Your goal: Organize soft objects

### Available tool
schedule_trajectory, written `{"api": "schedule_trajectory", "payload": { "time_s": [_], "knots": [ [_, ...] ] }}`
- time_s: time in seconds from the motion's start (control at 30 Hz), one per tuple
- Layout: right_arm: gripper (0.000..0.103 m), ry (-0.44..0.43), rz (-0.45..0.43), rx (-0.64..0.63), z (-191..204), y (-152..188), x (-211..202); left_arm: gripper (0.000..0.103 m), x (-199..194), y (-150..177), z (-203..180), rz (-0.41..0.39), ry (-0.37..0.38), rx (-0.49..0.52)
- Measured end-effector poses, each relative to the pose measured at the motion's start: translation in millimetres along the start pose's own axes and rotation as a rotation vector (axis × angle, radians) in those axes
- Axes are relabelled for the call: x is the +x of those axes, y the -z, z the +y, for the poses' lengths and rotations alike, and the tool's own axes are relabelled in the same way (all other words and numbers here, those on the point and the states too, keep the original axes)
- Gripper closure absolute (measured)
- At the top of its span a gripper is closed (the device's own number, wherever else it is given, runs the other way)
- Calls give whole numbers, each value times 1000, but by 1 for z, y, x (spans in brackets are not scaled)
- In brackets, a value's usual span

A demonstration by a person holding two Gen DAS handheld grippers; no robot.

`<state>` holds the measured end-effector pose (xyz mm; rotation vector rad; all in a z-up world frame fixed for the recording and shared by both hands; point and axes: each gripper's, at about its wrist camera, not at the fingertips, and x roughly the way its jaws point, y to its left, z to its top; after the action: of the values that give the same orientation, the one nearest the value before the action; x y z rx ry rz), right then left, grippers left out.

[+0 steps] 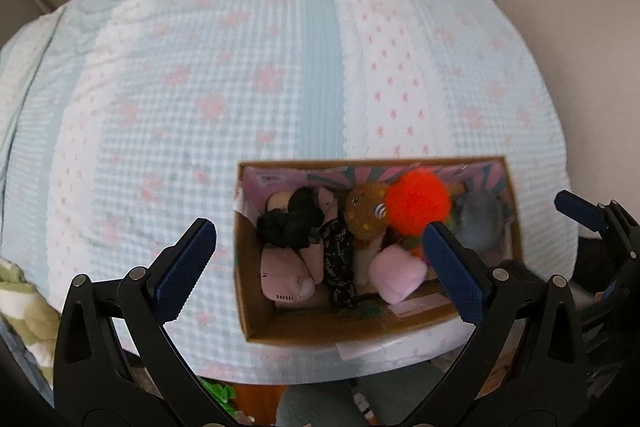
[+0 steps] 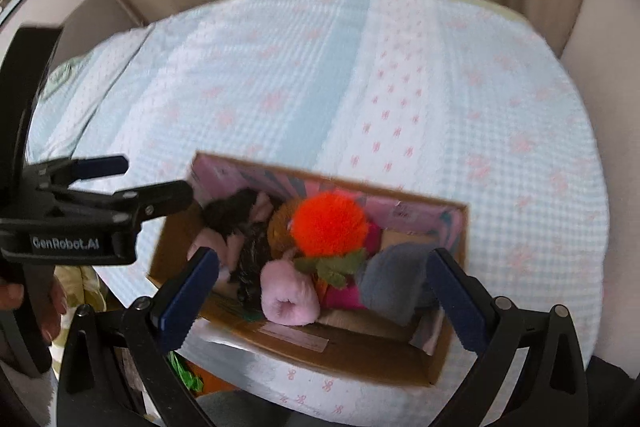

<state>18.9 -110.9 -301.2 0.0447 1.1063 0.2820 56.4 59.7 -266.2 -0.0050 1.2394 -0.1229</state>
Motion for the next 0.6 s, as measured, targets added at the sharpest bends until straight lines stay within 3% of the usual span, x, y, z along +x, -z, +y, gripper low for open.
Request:
{"api": "schedule_trajectory", "payload": {
  "time_s": [0.37, 0.6],
  "knots": [
    [0, 134, -182, 104, 0, -45, -147, 0, -158, -15, -4, -277, -9, -18],
    [0, 194, -288, 124, 9, -51, -209, 0, -234, -9, -7, -463, -58, -16]
  ]
}}
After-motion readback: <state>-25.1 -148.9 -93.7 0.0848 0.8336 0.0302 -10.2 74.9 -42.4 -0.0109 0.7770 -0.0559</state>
